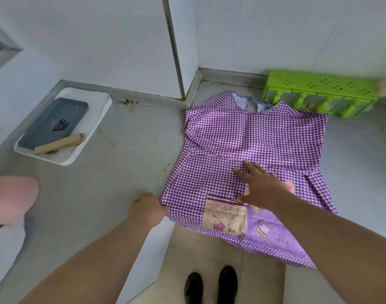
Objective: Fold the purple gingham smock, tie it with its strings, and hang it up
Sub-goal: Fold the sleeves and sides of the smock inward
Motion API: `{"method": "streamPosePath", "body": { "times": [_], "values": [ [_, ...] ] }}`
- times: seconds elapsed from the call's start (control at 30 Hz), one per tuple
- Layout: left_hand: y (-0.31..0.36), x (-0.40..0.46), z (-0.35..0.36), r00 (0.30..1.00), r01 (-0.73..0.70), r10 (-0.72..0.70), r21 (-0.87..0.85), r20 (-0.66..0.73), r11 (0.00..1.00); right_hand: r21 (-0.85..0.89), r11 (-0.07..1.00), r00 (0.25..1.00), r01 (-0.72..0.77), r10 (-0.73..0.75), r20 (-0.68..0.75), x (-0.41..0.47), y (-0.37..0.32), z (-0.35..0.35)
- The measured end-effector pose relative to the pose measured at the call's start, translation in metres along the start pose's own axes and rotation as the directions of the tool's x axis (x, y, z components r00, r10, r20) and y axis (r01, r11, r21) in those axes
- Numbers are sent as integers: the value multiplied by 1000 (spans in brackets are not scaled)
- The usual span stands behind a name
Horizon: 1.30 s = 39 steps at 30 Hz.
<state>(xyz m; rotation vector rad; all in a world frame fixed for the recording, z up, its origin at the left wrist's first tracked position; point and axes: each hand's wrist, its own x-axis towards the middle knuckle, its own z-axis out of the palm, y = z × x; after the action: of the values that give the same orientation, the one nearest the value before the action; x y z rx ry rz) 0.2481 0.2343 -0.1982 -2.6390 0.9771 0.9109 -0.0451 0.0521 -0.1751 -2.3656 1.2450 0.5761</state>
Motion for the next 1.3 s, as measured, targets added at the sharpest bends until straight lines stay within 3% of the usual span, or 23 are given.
{"method": "streamPosePath", "body": {
  "times": [0.1,0.2,0.3,0.4,0.5,0.57,0.67,0.8,0.87,0.97,1.07,1.17,1.2,1.3],
  "values": [
    [5,-5,-8,996,-66,71,83,-50,994,-9,999,993,-50,49,-106,-11,-5,1],
    [11,-6,-9,991,-111,112,21,-74,994,-22,999,974,-26,21,-225,-41,-20,10],
    [18,-14,-13,985,-140,116,-196,-131,971,-11,1000,998,-6,5,-60,-70,-34,34],
    [24,-21,-19,980,-166,129,-271,-150,948,22,999,999,-40,40,-19,-71,-31,42],
    [11,-23,-17,978,-195,207,-283,12,939,35,998,999,-54,54,-6,-60,-26,38],
    [0,-29,-16,940,-213,266,-244,212,946,-10,998,998,-64,63,-15,-55,-23,41],
    [-12,-34,-14,867,-188,229,-135,442,973,12,997,997,-81,81,-7,-51,-20,42],
    [-27,-31,-6,899,-103,174,-192,403,976,50,998,999,-38,38,1,-52,-17,37],
    [-21,-41,-8,911,-105,198,-262,361,959,164,986,999,-39,42,-18,-55,-11,38],
    [-7,-45,-8,943,-109,198,-315,267,943,428,899,948,-97,214,-235,-70,6,43],
    [8,-50,-7,962,-94,170,-328,213,940,486,828,806,-280,478,-349,-114,32,58],
    [15,-56,-6,926,-12,156,-385,344,923,609,580,624,-541,762,-172,-167,59,82],
    [15,-56,-6,908,23,150,-404,391,915,629,497,597,-598,800,-65,-181,67,91],
    [14,-58,-3,860,48,152,-374,487,926,682,325,605,-655,766,216,-193,77,123]
  ]
}}
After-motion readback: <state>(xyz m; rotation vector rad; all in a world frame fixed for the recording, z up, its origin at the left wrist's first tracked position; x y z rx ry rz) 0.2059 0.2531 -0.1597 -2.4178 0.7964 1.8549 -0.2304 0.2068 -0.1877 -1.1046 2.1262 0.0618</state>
